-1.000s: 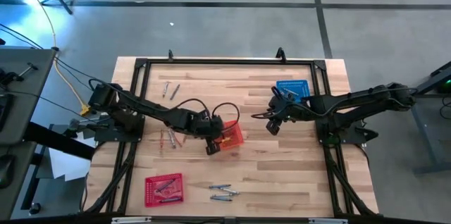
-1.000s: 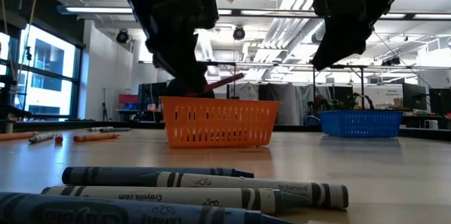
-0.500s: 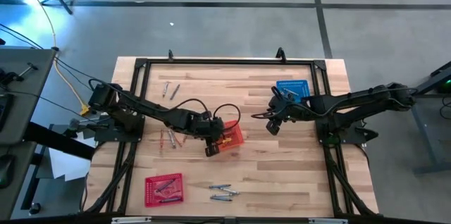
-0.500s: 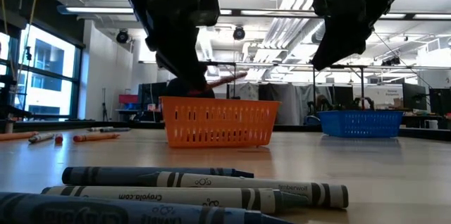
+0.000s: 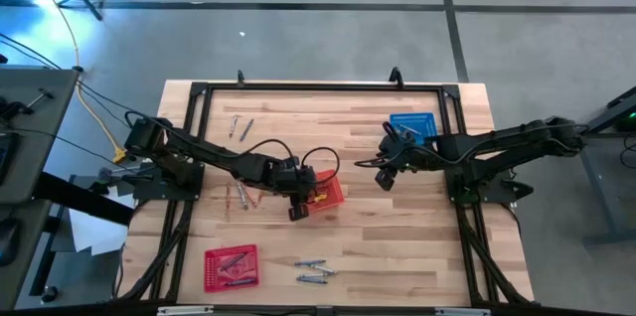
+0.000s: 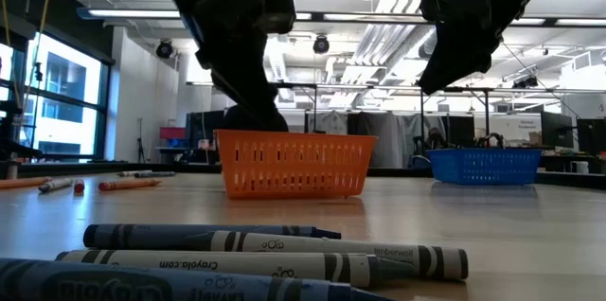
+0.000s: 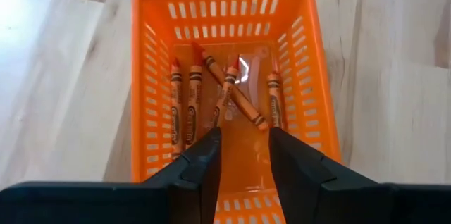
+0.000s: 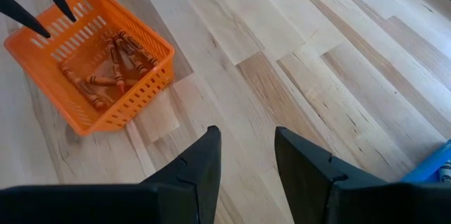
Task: Sort crayons
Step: Put the blue crayon into the red bin
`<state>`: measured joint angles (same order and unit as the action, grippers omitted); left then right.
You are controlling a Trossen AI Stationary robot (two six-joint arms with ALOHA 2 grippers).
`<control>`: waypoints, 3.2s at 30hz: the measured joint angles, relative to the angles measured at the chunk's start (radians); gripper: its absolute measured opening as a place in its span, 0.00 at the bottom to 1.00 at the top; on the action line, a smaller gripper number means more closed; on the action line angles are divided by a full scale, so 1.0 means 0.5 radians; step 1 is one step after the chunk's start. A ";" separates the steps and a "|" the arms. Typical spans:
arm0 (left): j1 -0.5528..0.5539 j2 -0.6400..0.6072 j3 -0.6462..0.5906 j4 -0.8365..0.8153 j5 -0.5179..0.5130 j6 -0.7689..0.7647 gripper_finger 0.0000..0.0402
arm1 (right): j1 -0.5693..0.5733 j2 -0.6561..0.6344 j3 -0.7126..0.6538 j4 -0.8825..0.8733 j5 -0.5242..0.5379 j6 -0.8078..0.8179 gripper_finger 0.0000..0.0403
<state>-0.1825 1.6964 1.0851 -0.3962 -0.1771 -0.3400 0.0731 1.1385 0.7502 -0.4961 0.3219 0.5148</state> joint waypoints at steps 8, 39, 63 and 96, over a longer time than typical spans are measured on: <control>-0.002 -0.264 0.002 -0.152 -0.279 0.003 0.26 | -0.001 0.000 0.000 0.000 0.000 -0.039 0.32; 1.598 -0.758 -0.709 -0.446 -0.078 0.004 0.26 | -0.002 0.000 0.000 0.033 0.054 -0.157 0.32; 1.743 -0.452 -0.748 -0.412 0.044 0.062 0.26 | -0.002 -0.001 0.000 0.049 0.054 -0.157 0.32; 1.877 -0.359 -0.710 -0.595 0.321 0.167 0.01 | -0.002 -0.001 0.000 0.046 0.036 -0.157 0.32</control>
<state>0.7559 1.5171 0.7303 -0.6938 -0.0166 -0.2566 0.0720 1.1381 0.7502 -0.4733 0.3399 0.4362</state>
